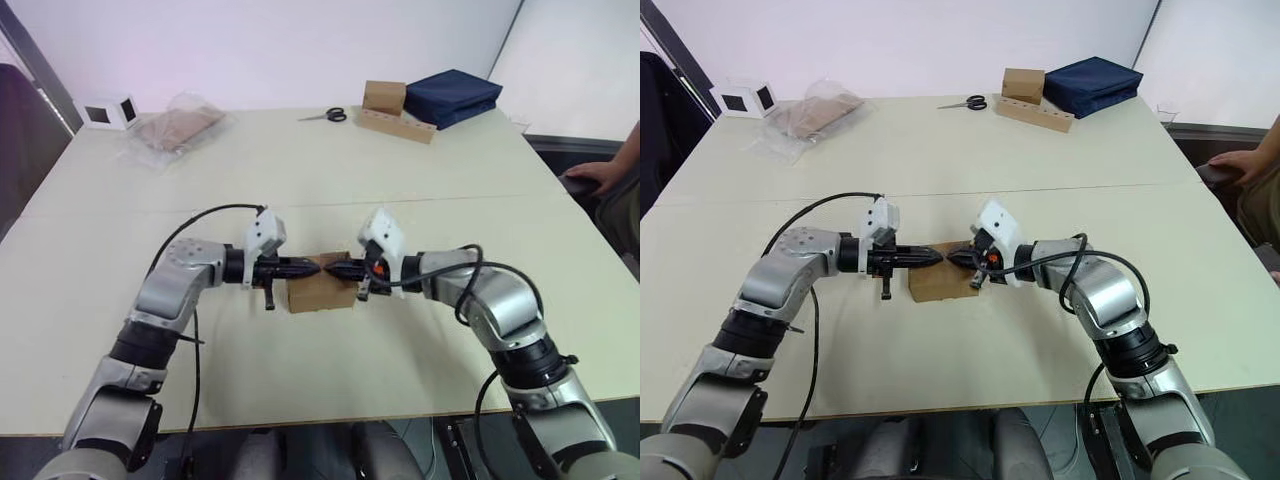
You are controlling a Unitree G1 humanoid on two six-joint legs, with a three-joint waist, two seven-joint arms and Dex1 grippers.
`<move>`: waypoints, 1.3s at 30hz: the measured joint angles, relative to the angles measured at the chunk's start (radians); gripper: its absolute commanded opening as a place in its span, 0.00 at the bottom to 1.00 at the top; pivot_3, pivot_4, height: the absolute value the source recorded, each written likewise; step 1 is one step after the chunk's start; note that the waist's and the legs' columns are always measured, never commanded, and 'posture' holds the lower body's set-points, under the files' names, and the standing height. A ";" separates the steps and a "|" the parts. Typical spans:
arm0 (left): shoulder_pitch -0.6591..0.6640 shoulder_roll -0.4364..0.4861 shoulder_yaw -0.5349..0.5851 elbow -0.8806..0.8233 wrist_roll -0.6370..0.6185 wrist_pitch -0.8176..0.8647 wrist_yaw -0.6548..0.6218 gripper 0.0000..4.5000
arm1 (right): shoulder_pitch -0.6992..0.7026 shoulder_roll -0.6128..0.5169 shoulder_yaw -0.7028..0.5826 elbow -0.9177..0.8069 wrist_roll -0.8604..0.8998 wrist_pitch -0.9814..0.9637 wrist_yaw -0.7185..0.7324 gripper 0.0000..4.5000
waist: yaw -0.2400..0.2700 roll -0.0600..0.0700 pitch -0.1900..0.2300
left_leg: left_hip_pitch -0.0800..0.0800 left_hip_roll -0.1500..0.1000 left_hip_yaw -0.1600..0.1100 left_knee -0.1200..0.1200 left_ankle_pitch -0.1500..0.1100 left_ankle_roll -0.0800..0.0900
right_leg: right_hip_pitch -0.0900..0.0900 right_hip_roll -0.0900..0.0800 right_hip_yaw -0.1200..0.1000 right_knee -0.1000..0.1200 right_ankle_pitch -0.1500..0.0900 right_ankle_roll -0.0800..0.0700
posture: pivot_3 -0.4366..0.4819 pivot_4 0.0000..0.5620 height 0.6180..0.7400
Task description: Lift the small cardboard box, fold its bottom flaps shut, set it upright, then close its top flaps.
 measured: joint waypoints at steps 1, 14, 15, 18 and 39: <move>0.004 0.003 0.000 -0.004 0.000 -0.001 0.002 0.01 | 0.000 0.000 0.004 0.002 -0.004 -0.007 0.002 0.00 | 0.000 0.000 0.000 | 0.000 0.000 0.000 0.000 0.000 0.000 | 0.000 0.000 0.000 0.000 0.000 0.000 | 0.48 0.27 1.00; 0.032 0.024 0.110 -0.105 -0.122 0.166 0.100 0.01 | -0.003 -0.024 -0.026 -0.043 0.008 0.015 0.006 0.00 | 0.000 0.000 0.000 | 0.000 0.000 0.000 0.000 0.000 0.000 | 0.000 0.000 0.000 0.000 0.000 0.000 | 0.48 0.27 1.00; 0.032 0.026 0.120 -0.118 -0.133 0.179 0.107 0.01 | -0.004 -0.024 -0.035 -0.051 0.012 0.023 0.005 0.00 | 0.001 0.000 0.000 | 0.000 0.000 0.000 0.000 0.000 0.000 | 0.000 0.000 0.000 0.000 0.000 0.000 | 0.48 0.27 1.00; 0.029 0.026 0.154 -0.174 -0.178 0.231 0.142 0.01 | -0.012 -0.028 -0.069 -0.086 0.042 0.052 -0.001 0.00 | 0.001 0.000 0.000 | 0.000 0.000 0.000 0.000 0.000 0.000 | 0.000 0.000 0.000 0.000 0.000 0.000 | 0.48 0.27 1.00; 0.392 0.402 0.518 -0.483 -0.378 0.363 0.124 0.01 | 0.244 -0.525 -0.502 -0.310 0.306 0.169 0.213 0.00 | 0.005 0.000 0.001 | 0.000 0.001 0.001 -0.002 -0.001 0.001 | 0.000 0.000 0.000 -0.002 0.000 0.000 | 0.48 0.27 1.00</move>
